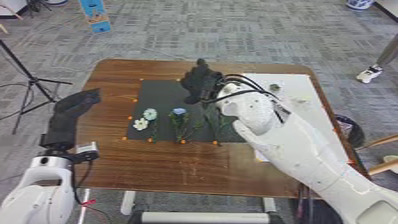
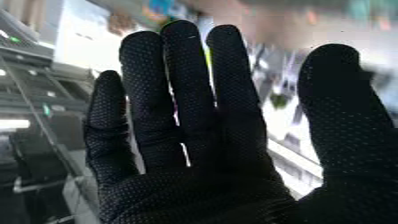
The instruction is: Arrange flowers
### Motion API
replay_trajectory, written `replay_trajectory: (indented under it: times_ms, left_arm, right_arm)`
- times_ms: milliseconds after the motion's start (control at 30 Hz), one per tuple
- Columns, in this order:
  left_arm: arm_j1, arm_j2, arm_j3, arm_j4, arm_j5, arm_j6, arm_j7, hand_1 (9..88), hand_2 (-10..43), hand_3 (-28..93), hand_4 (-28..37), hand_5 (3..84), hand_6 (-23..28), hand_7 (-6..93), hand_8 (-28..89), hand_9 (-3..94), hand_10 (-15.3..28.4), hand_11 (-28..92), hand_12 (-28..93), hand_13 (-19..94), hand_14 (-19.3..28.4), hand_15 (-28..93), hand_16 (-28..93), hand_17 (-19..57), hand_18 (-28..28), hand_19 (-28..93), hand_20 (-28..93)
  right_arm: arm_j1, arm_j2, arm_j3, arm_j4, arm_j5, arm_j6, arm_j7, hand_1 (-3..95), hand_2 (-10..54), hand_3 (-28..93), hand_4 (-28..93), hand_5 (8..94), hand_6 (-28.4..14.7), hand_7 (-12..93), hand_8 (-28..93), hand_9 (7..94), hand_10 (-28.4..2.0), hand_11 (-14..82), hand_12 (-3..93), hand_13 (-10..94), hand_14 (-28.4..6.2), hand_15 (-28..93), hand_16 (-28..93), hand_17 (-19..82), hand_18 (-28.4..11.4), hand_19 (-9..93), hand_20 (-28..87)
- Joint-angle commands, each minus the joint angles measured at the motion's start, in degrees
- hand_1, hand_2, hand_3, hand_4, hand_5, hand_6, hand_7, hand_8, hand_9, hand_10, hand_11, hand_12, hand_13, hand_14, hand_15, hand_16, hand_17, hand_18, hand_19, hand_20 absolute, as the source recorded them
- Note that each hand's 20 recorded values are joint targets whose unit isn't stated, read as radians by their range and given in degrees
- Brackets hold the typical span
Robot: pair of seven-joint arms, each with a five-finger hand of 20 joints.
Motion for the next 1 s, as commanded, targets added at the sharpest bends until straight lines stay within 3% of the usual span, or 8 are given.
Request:
replay_trajectory:
  times_ms: [33,267,333,500,867,1000]
  left_arm:
    - [5.3,-0.75,-4.48,-1.62,-2.40,4.26,2.64,25.0,3.1,73,-26.3,45.6,2.3,17.1,-9,46.9,11.9,19,11,32,11.9,9,1,4.7,3.9,1,14]
    - [5.4,-1.09,-4.82,-1.99,-1.37,4.24,2.24,24.1,3.2,73,-27.8,45.6,2.5,16.8,-9,46.8,12.1,19,11,31,11.4,9,0,5.0,3.4,1,14]
    - [5.3,-1.32,-4.49,-2.15,-1.53,4.42,2.37,24.1,3.2,73,-27.8,45.7,2.5,16.7,-9,46.8,12.0,19,11,32,11.4,9,0,5.0,3.4,1,14]
    - [5.5,-1.79,-4.52,-2.57,0.27,3.55,1.72,24.4,2.8,73,-27.6,45.7,2.6,16.7,-9,46.8,12.0,19,11,32,11.5,9,0,4.9,3.6,1,14]
    - [6.6,-2.56,-5.23,-3.33,0.03,3.56,1.15,25.2,2.4,73,-26.5,45.6,2.5,16.9,-9,46.8,12.0,19,11,32,11.5,9,0,4.8,4.0,1,14]
    - [6.9,-2.79,-5.39,-3.66,0.50,3.22,1.12,25.3,2.4,73,-26.3,45.6,2.5,16.8,-9,46.7,12.0,19,12,32,11.5,9,0,4.8,4.1,1,14]
  right_arm:
    - [-3.8,18.5,3.3,-8.7,4.2,6.2,2.0,28.8,-3.4,66,-18,61.4,1.4,26,-12,65.8,-14.1,23.2,25.0,52,-17.4,55,32,18,-22.3,64,58]
    - [-7.1,20.6,6.3,-3.0,2.8,15.1,1.1,24.5,-9.4,63,-21,63.7,0.3,24,-11,69.7,-14.2,25.9,26.1,55,-17.6,58,35,20,-23.8,66,62]
    - [-7.8,20.2,7.4,-1.3,1.4,13.8,0.0,23.1,-9.5,62,-22,64.4,-0.1,24,-10,70.4,-14.2,26.6,26.3,56,-17.7,59,36,21,-24.2,67,62]
    - [-10.3,18.9,12.0,2.8,-3.3,11.9,-1.9,22.6,-9.5,62,-24,64.9,-0.2,23,-10,70.7,-14.2,26.9,26.5,56,-17.6,60,36,21,-24.3,67,63]
    - [-13.3,14.9,19.9,9.0,-11.0,8.0,-5.2,26.0,-9.5,65,-24,64.1,0.4,25,-11,70.8,-13.8,27.4,26.4,56,-17.2,59,37,21,-24.0,67,63]
    - [-13.7,13.5,22.0,10.7,-13.5,7.2,-6.5,26.6,-9.5,65,-24,64.0,0.6,25,-11,71.0,-13.8,27.4,26.3,56,-17.1,59,36,21,-23.9,67,63]
